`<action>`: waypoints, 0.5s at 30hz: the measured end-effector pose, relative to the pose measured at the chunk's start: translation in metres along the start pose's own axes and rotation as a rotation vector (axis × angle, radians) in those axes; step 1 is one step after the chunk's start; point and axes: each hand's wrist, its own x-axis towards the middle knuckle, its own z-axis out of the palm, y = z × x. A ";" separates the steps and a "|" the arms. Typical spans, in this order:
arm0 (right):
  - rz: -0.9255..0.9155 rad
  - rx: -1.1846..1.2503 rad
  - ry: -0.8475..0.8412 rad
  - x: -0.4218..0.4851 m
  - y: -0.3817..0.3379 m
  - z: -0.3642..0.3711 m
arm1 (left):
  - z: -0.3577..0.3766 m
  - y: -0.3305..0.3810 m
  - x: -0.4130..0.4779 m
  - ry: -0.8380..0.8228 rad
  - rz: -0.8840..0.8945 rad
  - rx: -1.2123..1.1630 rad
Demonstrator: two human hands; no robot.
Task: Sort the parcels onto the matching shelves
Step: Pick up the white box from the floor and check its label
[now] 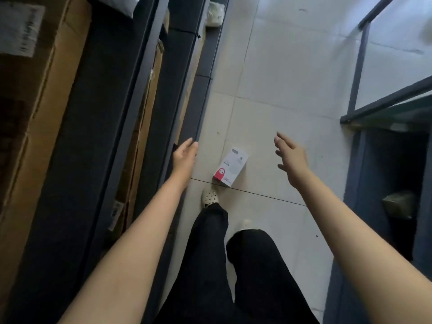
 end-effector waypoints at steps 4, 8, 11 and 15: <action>0.145 -0.070 -0.011 0.084 0.051 0.019 | 0.017 -0.042 0.082 -0.009 -0.143 0.076; 0.292 -0.128 -0.033 0.162 0.116 0.035 | 0.037 -0.102 0.151 0.004 -0.283 0.147; 0.387 -0.162 -0.039 0.217 0.171 0.048 | 0.056 -0.149 0.198 0.011 -0.355 0.192; 0.495 -0.172 -0.086 0.283 0.241 0.073 | 0.089 -0.216 0.258 -0.044 -0.405 0.285</action>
